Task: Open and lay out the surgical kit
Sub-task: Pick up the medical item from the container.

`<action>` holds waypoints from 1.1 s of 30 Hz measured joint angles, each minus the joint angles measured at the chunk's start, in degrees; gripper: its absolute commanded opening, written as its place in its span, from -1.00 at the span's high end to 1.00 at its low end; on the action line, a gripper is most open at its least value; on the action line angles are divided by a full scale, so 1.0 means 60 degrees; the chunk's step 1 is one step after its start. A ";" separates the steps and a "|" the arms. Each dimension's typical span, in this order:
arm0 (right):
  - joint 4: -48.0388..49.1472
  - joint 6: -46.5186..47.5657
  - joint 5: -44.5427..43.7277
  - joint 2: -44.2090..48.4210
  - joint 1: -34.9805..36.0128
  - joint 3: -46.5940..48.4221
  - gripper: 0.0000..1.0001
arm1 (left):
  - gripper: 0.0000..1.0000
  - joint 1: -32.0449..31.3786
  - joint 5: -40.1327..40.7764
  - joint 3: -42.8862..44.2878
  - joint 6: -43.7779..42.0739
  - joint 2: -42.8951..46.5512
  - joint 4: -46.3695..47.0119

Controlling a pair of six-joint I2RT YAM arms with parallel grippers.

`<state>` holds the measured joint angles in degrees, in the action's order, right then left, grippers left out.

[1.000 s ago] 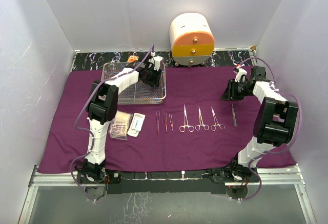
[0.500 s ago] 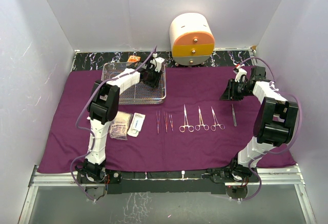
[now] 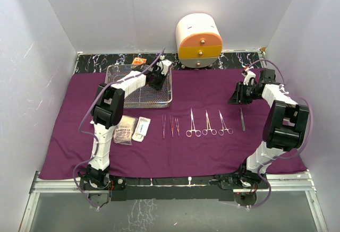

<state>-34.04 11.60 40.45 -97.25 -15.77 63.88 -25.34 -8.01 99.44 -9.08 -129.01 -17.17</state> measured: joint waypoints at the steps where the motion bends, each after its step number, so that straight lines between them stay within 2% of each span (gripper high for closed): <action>1: 0.0000 0.0004 0.0000 0.0000 0.0000 0.0000 0.43 | 0.79 0.0000 0.0044 0.0000 -0.0047 0.0000 0.0004; 11: 0.0000 0.0000 0.0000 0.0000 0.0000 0.0000 0.43 | 1.00 -0.0117 0.0463 0.0018 -0.0426 0.0000 -0.0047; 24: -0.0026 0.0036 0.0051 0.0000 0.0000 0.0004 0.44 | 1.00 -0.0007 0.0994 0.0076 -0.1683 0.0076 -0.0397; 33: -0.0251 0.0284 0.0401 0.0000 0.0000 0.0277 0.45 | 1.00 0.0346 0.0903 0.0080 -0.2204 0.0310 -0.0987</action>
<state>-35.55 13.30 42.85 -97.25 -15.77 65.54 -23.27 -2.59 99.92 -22.31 -127.15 -23.09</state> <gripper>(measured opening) 0.278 0.008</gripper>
